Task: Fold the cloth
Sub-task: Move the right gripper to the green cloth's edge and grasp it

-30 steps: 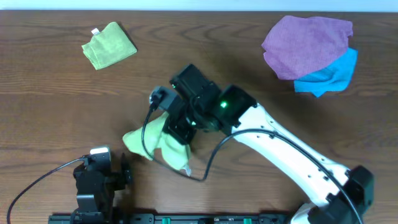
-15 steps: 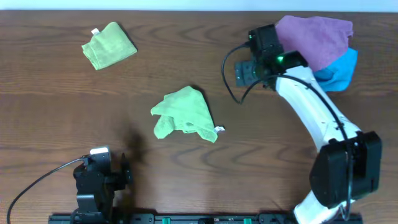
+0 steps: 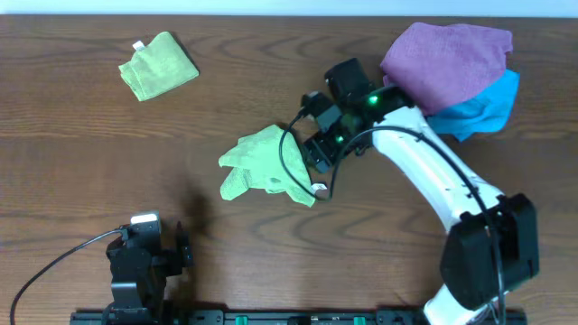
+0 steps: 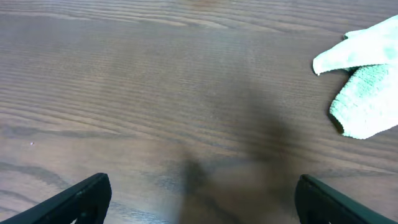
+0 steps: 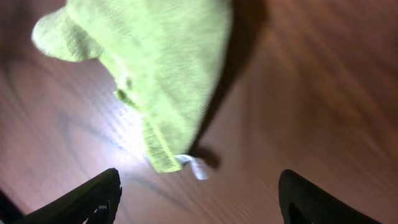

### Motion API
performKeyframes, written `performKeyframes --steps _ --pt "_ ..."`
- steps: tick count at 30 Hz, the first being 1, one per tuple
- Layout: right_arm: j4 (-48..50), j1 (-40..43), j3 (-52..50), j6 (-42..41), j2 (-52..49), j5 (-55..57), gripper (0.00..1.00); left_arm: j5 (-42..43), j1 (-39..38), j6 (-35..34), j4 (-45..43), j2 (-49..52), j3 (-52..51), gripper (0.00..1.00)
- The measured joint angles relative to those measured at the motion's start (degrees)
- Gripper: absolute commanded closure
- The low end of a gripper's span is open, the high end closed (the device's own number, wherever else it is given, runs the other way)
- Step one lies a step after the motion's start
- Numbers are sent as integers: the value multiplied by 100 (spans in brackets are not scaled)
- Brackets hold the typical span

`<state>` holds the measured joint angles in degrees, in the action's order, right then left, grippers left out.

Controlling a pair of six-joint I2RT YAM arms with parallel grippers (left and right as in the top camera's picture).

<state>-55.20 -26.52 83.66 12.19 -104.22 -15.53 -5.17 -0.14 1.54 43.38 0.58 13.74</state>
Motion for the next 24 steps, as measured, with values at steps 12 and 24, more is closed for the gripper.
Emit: performKeyframes --steps 12,24 --pt "835 -584 -579 197 -267 -33 25 2 0 -415 4 0 0 5" --pt "1604 -1823 -579 173 -612 605 24 4 0 -586 4 0 0 5"
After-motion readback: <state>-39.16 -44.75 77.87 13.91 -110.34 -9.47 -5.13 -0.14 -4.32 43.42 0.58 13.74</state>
